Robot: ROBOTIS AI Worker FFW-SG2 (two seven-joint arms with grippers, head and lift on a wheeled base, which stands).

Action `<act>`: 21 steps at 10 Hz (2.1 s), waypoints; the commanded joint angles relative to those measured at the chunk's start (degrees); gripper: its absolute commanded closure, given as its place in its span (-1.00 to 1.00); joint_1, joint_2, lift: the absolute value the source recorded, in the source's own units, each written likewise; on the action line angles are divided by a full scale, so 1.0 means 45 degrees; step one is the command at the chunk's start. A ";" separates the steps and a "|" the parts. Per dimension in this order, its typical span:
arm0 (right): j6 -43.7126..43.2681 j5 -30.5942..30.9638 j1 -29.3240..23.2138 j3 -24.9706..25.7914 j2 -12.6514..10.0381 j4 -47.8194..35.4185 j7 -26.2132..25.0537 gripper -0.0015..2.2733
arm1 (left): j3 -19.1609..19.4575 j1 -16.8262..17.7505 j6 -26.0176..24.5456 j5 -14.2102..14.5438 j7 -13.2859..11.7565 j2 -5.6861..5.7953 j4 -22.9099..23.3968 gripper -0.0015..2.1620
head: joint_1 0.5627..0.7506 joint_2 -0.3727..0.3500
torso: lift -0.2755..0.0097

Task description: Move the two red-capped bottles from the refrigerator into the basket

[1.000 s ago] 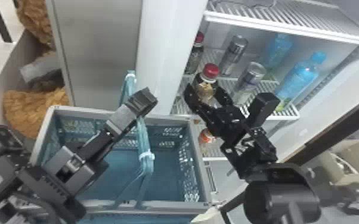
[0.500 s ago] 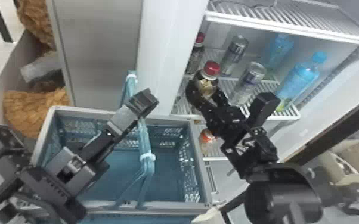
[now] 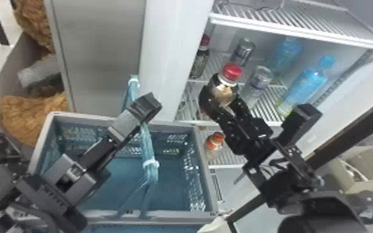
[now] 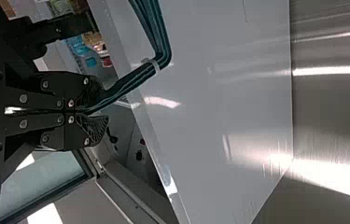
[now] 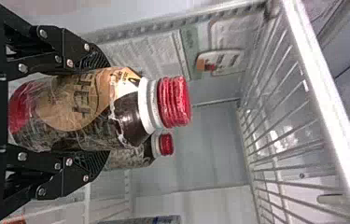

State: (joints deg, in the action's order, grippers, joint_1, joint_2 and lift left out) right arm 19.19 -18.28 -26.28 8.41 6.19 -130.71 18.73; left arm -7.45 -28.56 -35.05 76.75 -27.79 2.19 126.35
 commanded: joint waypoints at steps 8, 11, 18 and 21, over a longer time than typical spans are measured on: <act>0.3172 -0.1804 -0.1816 0.0035 0.0303 -0.3562 0.1716 0.12 | -0.0095 0.0004 0.0008 0.0033 0.0042 -0.0019 -0.0125 0.11 | 0.41 -0.63 | 0.93; 0.4140 -0.1981 -0.2004 0.0035 0.0421 -0.3968 0.2322 0.12 | -0.0095 0.0004 0.0039 0.0059 0.0042 -0.0019 -0.0156 0.11 | 0.41 -0.56 | 0.93; 0.4359 -0.2642 -0.2129 0.0289 0.0401 -0.3812 0.2595 -0.85 | -0.0121 0.0004 0.0133 0.0109 0.0042 0.0001 -0.0156 0.11 | 0.41 -0.48 | 0.93; 0.2984 -0.2007 -0.2347 0.1305 0.0089 -0.3750 0.2302 -0.84 | -0.0121 0.0004 0.0102 0.0109 0.0042 -0.0019 -0.0187 0.11 | 0.41 -0.60 | 0.93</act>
State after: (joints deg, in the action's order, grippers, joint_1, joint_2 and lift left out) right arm 33.49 -27.86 -36.59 13.33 6.84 -147.81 29.13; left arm -8.00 -28.54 -34.53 77.33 -27.60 2.13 125.64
